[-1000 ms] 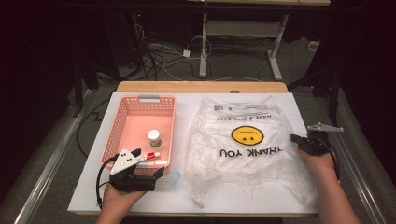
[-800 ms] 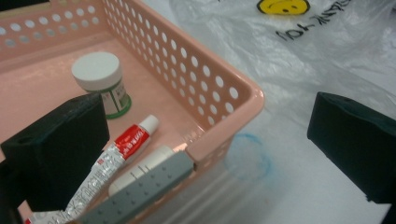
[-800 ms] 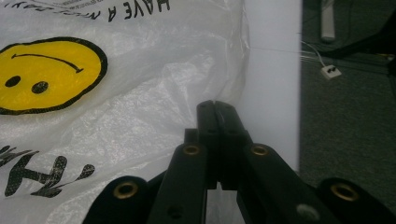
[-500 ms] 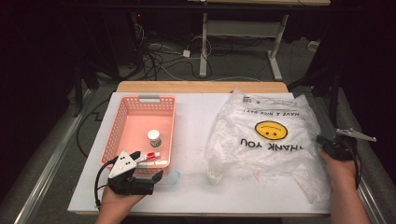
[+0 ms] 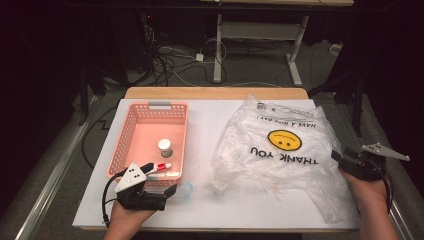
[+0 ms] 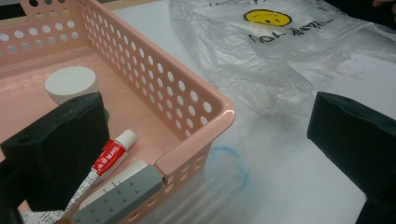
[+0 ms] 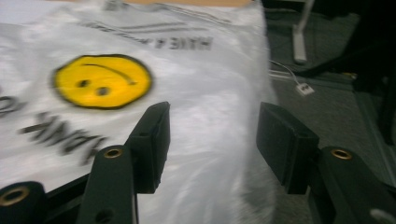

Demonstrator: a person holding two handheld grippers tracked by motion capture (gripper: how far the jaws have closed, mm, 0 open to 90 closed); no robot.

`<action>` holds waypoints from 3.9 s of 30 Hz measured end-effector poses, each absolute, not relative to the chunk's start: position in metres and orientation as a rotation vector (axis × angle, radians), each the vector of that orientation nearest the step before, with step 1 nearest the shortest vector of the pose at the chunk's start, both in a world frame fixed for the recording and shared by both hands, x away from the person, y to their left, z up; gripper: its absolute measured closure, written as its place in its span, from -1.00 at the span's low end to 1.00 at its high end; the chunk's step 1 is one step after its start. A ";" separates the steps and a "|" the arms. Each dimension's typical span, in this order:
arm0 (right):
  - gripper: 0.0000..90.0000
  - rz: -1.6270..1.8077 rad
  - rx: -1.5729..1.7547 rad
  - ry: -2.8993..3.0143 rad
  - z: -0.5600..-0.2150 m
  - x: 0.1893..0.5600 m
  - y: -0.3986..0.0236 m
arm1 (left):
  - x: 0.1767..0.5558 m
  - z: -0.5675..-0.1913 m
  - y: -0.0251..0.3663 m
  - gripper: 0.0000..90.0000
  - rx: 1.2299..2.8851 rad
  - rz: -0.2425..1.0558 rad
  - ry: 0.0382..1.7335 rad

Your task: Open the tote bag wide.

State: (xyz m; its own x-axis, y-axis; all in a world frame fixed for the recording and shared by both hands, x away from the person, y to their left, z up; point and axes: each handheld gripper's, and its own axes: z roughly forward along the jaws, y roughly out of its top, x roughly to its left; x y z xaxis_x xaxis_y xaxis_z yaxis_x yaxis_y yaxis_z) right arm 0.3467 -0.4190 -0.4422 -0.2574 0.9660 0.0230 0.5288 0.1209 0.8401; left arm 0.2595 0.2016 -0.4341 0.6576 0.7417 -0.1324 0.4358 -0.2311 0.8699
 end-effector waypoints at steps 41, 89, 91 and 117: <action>0.99 0.981 1.085 2.305 -0.461 0.256 -0.260 | 0.264 -0.430 0.204 -1.00 1.843 0.360 0.906; 1.00 0.911 1.536 2.019 -0.476 0.409 -0.396 | 0.265 -0.433 0.196 -1.00 1.863 0.370 0.912; 1.00 0.931 1.562 1.980 -0.474 0.406 -0.400 | 0.265 -0.433 0.195 -1.00 1.865 0.369 0.911; 1.00 0.950 1.612 1.812 -0.465 0.312 -0.413 | 0.267 -0.431 0.208 -1.00 1.836 0.388 0.965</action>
State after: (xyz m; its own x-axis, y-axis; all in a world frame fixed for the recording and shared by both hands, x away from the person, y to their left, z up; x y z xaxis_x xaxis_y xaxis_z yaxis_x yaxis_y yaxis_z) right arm 0.3116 -0.4131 -0.4648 -0.1474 0.9870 0.0639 0.6138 0.0406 0.7884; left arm 0.2668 0.2081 -0.4309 0.6320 0.7603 -0.1502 0.4446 -0.1970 0.8738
